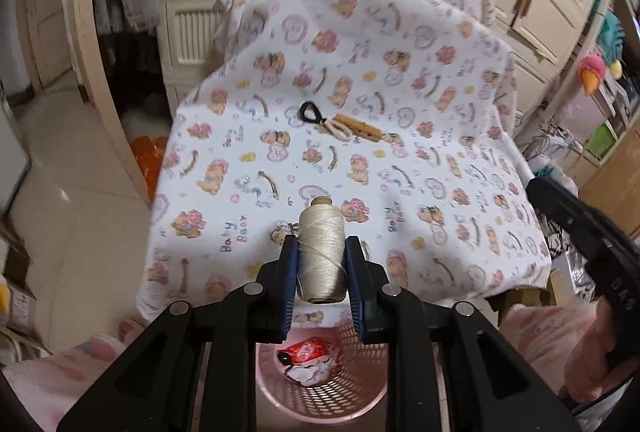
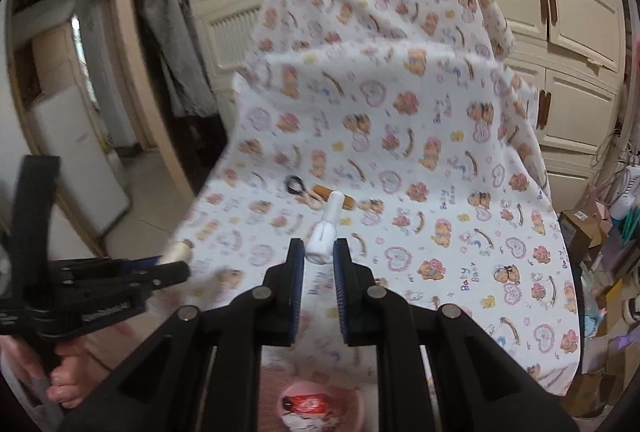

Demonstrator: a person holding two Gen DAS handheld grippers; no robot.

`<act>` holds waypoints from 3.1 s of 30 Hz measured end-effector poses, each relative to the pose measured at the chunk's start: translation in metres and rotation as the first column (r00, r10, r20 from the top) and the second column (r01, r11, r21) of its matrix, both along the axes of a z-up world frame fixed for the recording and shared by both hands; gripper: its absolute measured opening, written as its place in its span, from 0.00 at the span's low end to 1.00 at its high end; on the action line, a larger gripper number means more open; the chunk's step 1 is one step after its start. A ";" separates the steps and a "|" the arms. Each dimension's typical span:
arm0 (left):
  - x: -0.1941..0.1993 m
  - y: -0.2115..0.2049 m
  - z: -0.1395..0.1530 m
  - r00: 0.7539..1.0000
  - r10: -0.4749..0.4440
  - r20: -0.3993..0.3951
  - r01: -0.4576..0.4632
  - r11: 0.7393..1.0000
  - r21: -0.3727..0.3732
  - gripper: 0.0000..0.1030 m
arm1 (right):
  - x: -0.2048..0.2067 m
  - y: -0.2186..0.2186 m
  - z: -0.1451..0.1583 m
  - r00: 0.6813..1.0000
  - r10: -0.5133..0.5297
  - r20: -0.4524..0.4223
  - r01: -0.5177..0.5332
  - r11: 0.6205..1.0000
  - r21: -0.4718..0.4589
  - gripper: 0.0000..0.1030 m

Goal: Collect trash
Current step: 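Carry the thread spool and white tube over the pink wastebasket with both tools, then open both tools to drop the spool and tube into the basket, then raise both open tools back toward the items on the sheet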

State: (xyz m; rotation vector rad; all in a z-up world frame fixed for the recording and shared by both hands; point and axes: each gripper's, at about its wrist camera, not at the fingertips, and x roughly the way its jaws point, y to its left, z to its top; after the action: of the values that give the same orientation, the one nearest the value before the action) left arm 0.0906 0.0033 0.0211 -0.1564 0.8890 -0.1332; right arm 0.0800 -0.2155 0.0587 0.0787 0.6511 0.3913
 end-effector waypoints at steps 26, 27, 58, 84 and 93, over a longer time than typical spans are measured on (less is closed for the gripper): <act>-0.029 -0.005 -0.116 0.932 -0.050 -0.359 0.011 0.994 -0.108 0.21 | -0.055 0.030 -0.108 0.907 0.129 -0.401 -0.121 0.992 0.044 0.13; -0.028 -0.006 -0.120 0.926 -0.050 -0.375 0.011 0.994 -0.106 0.21 | -0.054 0.029 -0.114 0.897 0.124 -0.424 -0.115 0.992 0.047 0.13; -0.029 -0.006 -0.252 0.648 0.006 -0.761 -0.122 0.988 -0.096 0.22 | -0.030 0.025 -0.280 0.591 -0.116 -0.798 -0.036 0.985 -0.169 0.16; -0.042 0.010 -0.095 0.971 0.146 -0.189 -0.101 0.968 0.231 0.80 | -0.050 0.019 -0.144 0.911 -0.134 -0.389 0.067 0.981 -0.181 0.82; -0.062 0.002 -0.042 0.983 0.131 0.127 -0.155 0.967 0.202 0.99 | -0.056 0.009 -0.102 0.972 -0.154 -0.179 0.130 0.982 -0.138 0.90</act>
State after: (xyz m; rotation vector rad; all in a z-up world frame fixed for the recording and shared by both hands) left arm 0.0281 0.0048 -0.0211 -0.0139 0.7707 0.0877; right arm 0.0238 -0.2061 -0.0429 0.0425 0.8512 0.2051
